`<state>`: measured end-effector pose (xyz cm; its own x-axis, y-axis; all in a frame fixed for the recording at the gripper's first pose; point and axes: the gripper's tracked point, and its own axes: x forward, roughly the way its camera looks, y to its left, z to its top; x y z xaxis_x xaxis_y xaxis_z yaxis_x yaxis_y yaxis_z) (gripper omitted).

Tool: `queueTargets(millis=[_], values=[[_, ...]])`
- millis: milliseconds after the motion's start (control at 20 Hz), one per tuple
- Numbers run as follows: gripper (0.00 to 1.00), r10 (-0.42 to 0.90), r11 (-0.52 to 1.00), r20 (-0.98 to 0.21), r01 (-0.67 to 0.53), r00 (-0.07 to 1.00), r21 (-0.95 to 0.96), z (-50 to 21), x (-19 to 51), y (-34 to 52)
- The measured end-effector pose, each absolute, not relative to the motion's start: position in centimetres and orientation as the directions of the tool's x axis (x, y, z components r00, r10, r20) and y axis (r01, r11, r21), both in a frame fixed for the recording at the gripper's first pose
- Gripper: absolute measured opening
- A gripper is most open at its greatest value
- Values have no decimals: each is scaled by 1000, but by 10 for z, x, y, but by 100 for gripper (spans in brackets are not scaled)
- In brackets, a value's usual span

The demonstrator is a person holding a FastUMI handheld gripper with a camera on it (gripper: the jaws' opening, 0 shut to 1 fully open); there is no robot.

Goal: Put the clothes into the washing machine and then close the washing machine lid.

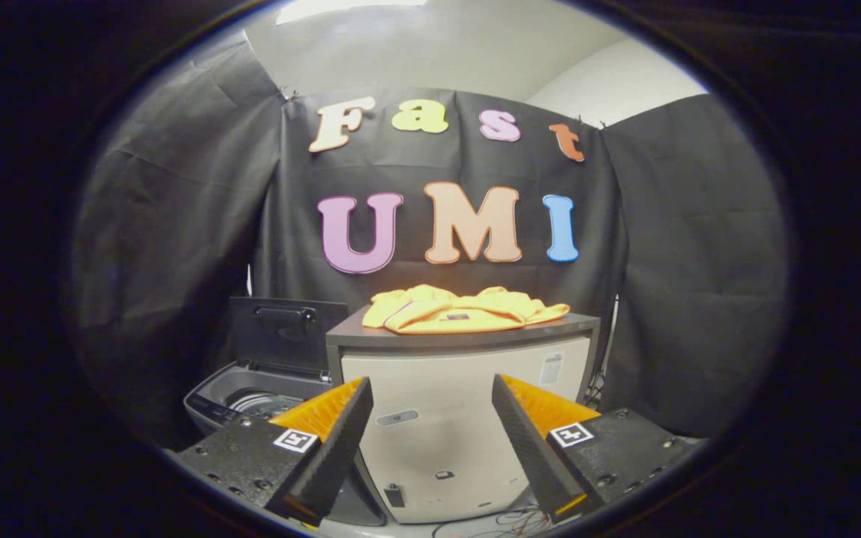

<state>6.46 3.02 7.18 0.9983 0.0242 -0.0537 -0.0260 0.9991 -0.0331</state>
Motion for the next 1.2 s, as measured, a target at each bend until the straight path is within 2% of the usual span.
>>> queueTargets(millis=[200, 550, 900, 1100, 1150, 1200], values=[[98, 17, 1000, -76, -18, 997, -10, 108, 115, 25], [97, 51, 999, -208, -52, 977, 0, 131, 227, 35], [99, 3, 999, -444, -25, 896, -44, 78, 338, 32], [99, -45, 998, -557, 62, 829, 12, 50, 353, 16], [98, -53, 997, -613, 74, 788, 8, 39, 349, 12], [98, -46, 998, -617, 56, 786, -4, 41, 348, 12]])
